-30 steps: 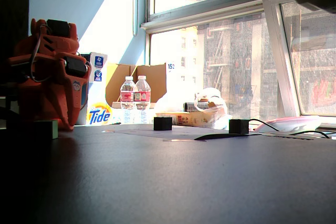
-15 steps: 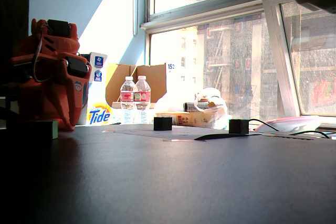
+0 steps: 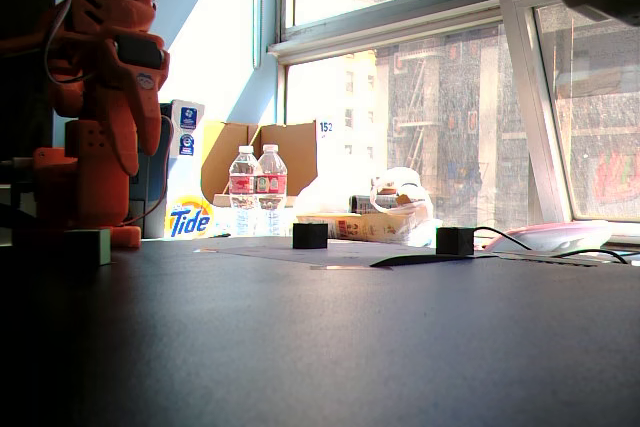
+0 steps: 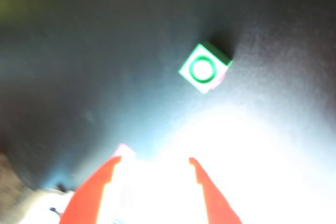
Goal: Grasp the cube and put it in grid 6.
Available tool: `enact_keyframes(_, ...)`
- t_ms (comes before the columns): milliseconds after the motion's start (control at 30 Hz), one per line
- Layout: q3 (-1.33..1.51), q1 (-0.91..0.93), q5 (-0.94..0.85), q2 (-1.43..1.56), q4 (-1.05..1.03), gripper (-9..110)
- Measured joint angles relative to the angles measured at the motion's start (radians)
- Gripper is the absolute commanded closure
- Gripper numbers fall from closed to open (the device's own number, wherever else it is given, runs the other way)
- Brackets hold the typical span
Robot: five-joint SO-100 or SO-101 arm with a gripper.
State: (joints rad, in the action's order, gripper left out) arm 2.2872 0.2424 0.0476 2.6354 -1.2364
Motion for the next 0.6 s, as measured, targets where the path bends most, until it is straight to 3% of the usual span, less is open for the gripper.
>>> enact_keyframes(100, -0.242, 0.083, 0.101, -0.192, -0.080, 82)
enact_keyframes(200, -0.295, 0.163, 0.149, -0.316, -0.100, 78)
enact_keyframes(600, -0.095, 0.242, 0.137, -0.520, 0.043, 75)
